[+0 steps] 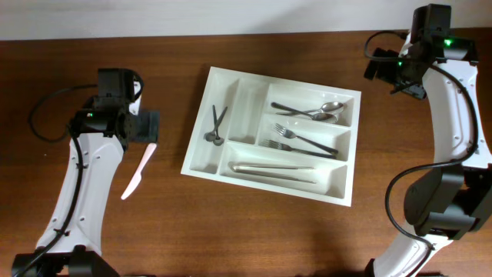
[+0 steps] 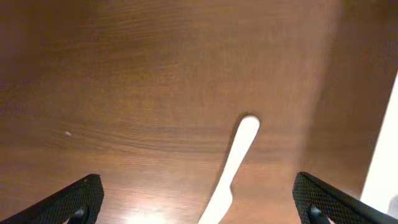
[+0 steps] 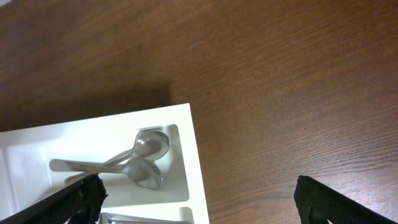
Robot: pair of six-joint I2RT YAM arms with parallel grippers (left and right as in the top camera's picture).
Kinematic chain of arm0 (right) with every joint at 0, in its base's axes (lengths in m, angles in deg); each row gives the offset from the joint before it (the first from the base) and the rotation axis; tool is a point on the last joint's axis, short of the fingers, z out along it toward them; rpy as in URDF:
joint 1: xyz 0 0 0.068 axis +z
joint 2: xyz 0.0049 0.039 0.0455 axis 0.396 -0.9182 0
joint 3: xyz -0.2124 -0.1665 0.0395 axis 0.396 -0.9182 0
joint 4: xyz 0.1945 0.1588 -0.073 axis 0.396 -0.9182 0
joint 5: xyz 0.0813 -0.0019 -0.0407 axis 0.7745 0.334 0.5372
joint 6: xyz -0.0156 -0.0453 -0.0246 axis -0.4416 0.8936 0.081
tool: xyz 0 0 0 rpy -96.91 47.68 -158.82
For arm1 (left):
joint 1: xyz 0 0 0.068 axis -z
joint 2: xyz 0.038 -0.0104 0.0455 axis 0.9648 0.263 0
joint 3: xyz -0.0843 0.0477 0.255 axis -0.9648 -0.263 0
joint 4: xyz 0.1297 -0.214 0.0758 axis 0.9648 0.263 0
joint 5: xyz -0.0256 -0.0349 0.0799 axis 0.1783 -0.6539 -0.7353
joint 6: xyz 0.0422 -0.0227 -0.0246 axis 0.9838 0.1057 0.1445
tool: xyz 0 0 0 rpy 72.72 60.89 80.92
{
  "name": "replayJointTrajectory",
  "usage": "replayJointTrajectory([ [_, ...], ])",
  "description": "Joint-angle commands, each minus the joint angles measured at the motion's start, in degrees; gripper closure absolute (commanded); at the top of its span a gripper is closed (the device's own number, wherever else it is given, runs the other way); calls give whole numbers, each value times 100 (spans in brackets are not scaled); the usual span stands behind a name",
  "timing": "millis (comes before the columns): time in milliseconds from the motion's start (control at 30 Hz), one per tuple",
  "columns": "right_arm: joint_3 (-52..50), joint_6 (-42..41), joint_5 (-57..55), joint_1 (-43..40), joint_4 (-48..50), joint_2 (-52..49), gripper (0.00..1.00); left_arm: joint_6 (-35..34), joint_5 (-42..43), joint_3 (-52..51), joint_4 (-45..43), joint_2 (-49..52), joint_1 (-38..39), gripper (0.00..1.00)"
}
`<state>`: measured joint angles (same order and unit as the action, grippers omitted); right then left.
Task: Pack container
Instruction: 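Move the left gripper over the pink plastic knife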
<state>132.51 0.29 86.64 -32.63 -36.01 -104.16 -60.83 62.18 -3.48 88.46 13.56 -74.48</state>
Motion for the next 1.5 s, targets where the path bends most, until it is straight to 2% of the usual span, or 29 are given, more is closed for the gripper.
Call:
replayJointTrajectory([
  [0,90,-52,-72,-9,-4,-11,1,1582,-39,-162,-20,98,-101,1],
  [167,90,-55,-72,-9,-4,-11,1,1888,-37,-400,-26,584,-511,1],
  [333,90,-52,-72,-9,-4,-13,1,1880,114,-400,164,1189,-837,1],
  [667,90,-55,-72,-9,-4,-13,1,1882,1738,-404,151,1274,-833,1],
  [867,90,-55,-72,-9,-4,-13,1,1880,1801,-404,-24,1375,-833,0],
  [1067,90,-52,-72,-9,-4,-13,1,1878,1974,-404,-164,2192,-833,0],
  [1233,90,-55,-72,-9,-4,-13,1,1878,2094,-404,-291,2465,-833,1],
  [1367,90,-55,-72,-9,-4,-13,1,1878,2094,-404,-321,2472,-833,11],
  [1467,90,-55,-72,-9,-4,-11,1,1878,2164,-404,-321,2472,-831,36],
])
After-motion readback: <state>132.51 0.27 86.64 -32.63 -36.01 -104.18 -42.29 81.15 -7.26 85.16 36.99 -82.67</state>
